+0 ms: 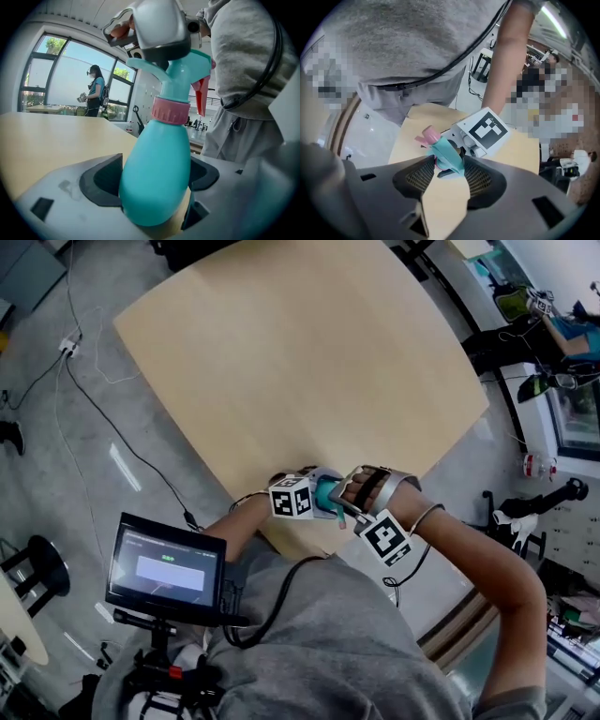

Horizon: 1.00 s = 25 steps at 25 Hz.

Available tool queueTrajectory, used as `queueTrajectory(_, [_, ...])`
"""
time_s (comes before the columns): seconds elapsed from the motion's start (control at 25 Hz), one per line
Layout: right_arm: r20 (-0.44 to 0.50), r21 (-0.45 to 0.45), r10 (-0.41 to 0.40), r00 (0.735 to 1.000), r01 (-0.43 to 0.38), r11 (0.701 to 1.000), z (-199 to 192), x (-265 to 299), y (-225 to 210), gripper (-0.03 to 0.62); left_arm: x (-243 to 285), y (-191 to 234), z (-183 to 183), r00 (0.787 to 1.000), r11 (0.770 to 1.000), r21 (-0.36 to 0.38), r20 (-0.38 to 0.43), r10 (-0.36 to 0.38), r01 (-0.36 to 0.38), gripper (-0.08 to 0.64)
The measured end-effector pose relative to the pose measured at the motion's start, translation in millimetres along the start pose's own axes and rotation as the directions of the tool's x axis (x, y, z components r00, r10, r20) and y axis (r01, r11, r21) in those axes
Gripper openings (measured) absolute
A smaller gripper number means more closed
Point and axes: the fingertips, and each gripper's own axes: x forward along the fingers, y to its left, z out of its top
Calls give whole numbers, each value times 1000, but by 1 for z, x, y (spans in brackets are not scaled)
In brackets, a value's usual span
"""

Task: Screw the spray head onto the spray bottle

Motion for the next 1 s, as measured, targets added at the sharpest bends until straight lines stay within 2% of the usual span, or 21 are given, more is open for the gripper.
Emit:
queueTrajectory(0.12, [6,-61,-100,995,100,993,1,-4,-5,196,3,-3,5,1000,1000,8,-1,-25,25,377])
queueTrajectory(0.2, [20,-55,-138,990,139,989,4,-4,-8,196,2,-4,7,999,999,14,-6,-36,36,377])
queueTrajectory(0.28, [0,-81,-109,994,109,991,2,-2,-5,196,1,-5,6,999,999,16,-8,-39,39,377])
queueTrajectory(0.36, [-39,-113,-54,998,50,992,-2,4,0,196,1,-4,4,999,999,13,-7,-36,36,377])
queueTrajectory(0.44, [-84,-108,26,996,-35,994,-7,8,7,196,1,-4,3,999,999,7,-3,-36,36,377])
queueTrajectory(0.56, [-100,-5,64,993,-65,998,-9,8,7,196,1,-5,4,999,999,1,1,-36,36,377])
queueTrajectory(0.64, [-103,136,77,992,-63,989,-12,6,7,192,2,-5,5,1000,1000,3,5,-28,28,377])
queueTrajectory(0.68, [-102,230,87,991,-62,971,-15,6,7,187,2,-4,6,1000,1000,3,10,-19,19,377])
queueTrajectory(0.76, [-92,429,96,991,-47,902,-21,5,6,187,3,-1,7,999,1000,-7,29,18,-18,377])
queueTrajectory(0.8, [-89,521,89,992,-30,853,-24,4,7,187,3,1,9,998,999,-16,42,46,-45,377])
queueTrajectory(0.88, [-100,679,61,993,23,734,-30,2,11,186,5,6,12,992,994,-32,65,108,-106,377])
queueTrajectory(0.92, [-111,749,47,993,53,660,-33,1,14,184,6,8,13,988,990,-38,73,139,-136,377])
queueTrajectory(0.96, [-118,818,34,992,77,570,-34,1,16,183,7,10,14,983,985,-45,80,167,-164,377])
queueTrajectory(1.0, [-118,881,24,993,94,463,-34,2,19,181,8,11,15,977,980,-53,86,194,-190,377])
